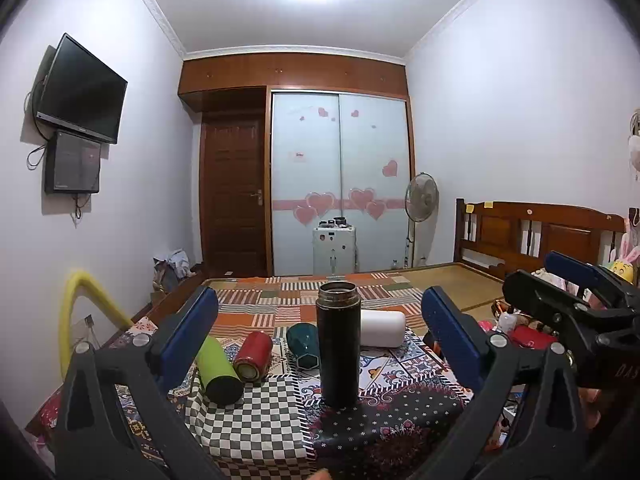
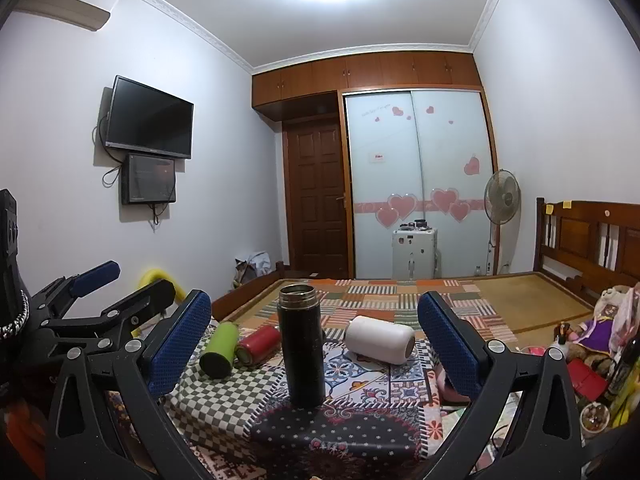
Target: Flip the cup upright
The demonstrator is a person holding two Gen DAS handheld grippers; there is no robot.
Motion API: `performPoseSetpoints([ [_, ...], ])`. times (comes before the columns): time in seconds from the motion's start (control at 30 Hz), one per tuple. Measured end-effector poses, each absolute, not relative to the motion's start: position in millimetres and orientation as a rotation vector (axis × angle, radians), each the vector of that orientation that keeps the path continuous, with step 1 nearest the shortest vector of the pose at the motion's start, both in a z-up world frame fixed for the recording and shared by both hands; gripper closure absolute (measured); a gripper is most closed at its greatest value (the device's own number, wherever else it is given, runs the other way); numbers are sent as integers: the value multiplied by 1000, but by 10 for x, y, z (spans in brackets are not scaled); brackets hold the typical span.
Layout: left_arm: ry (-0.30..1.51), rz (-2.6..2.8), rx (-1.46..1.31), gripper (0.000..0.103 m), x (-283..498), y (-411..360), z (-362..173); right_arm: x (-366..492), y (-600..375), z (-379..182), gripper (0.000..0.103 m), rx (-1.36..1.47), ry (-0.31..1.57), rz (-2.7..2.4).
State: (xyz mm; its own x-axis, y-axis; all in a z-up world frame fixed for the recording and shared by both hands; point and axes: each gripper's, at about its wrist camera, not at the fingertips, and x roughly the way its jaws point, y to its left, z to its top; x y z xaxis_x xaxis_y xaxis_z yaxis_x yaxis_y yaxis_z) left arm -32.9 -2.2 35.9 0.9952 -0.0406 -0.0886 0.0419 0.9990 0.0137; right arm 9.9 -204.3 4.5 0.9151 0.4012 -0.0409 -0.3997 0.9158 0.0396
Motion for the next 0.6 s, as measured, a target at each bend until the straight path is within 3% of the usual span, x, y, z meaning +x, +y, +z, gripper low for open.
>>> performPoseSetpoints([
  [0.6,98,-48,13,0,-314,-15,333,105,-2073,70,0,38,53,417],
])
